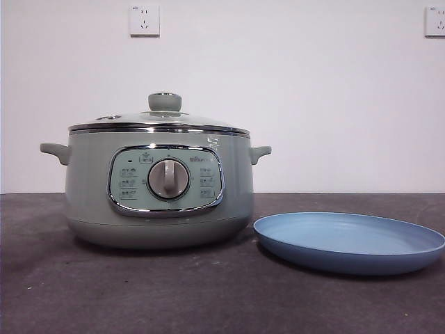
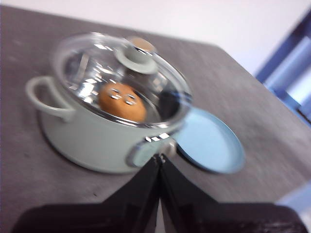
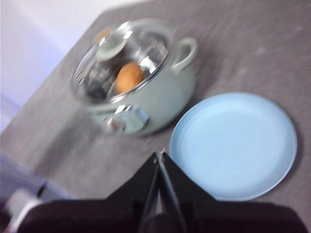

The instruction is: Take the potato out from the steamer,put the potato on the plate,close the lid

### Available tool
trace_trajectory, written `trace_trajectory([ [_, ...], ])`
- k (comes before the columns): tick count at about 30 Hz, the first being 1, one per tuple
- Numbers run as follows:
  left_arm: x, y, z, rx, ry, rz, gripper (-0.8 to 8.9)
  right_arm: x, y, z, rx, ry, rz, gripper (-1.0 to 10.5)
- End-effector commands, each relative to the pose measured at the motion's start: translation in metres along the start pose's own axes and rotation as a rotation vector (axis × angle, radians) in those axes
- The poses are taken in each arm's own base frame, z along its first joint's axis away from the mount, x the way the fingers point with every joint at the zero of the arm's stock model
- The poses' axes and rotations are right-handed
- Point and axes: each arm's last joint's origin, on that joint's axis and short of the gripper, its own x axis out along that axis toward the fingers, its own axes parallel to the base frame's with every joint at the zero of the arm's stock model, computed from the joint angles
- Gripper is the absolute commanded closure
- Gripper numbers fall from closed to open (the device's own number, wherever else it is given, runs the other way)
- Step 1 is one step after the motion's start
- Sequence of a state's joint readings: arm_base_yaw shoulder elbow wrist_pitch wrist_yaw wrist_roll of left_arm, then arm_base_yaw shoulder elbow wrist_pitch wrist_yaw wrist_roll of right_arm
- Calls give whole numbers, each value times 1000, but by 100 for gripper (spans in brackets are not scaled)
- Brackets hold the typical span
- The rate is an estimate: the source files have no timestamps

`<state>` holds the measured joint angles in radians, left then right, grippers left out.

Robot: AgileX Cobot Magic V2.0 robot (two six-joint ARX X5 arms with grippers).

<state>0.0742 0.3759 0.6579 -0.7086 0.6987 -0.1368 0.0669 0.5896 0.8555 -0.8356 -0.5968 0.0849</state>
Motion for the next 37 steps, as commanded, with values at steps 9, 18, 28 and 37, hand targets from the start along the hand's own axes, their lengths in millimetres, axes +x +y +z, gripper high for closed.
trace_trajectory([
  [9,-4,-12,23,111,122,-86,822,-1,9,16,-133,159,72,958],
  [18,-4,-11,29,131,90,-29,140,-1,9,19,-119,130,70,397],
  [28,-4,-11,32,151,67,4,117,0,9,22,-119,110,70,285],
  [37,7,-6,49,174,49,7,117,0,9,22,-119,107,70,285],
])
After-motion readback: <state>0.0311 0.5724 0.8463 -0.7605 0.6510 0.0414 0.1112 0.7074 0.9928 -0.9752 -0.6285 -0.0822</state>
